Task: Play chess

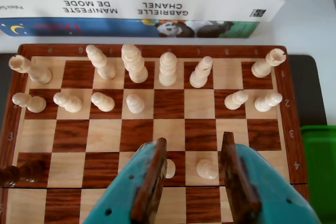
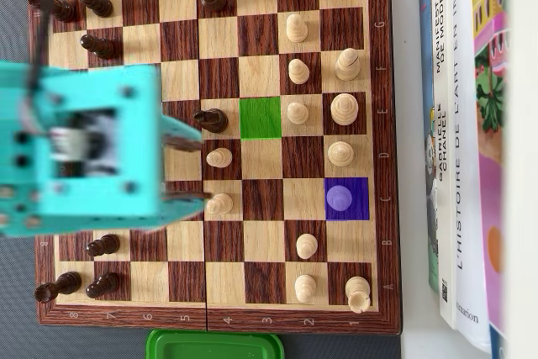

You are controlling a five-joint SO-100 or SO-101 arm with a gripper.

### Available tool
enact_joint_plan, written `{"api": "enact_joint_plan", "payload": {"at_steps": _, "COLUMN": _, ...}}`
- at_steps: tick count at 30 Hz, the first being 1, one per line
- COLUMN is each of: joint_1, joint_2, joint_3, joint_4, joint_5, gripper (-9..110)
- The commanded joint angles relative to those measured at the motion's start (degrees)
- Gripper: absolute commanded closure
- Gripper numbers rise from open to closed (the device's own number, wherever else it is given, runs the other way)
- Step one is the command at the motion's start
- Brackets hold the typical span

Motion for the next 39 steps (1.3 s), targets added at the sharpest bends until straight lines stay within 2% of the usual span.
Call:
{"api": "enact_joint_plan", "payload": {"at_steps": 1, "joint_1": 1.3, "joint_2": -4.9, "joint_3": -7.3, "joint_4": 1.1, "joint_5": 0.4, "gripper": 86}}
{"api": "enact_joint_plan", "payload": {"at_steps": 12, "joint_1": 3.9, "joint_2": -23.6, "joint_3": -21.6, "joint_4": 1.9, "joint_5": 0.4, "gripper": 86}}
{"api": "enact_joint_plan", "payload": {"at_steps": 22, "joint_1": 4.0, "joint_2": -38.2, "joint_3": -35.1, "joint_4": 7.9, "joint_5": 0.0, "gripper": 86}}
{"api": "enact_joint_plan", "payload": {"at_steps": 39, "joint_1": 3.7, "joint_2": -52.5, "joint_3": -49.5, "joint_4": 11.1, "joint_5": 0.3, "gripper": 86}}
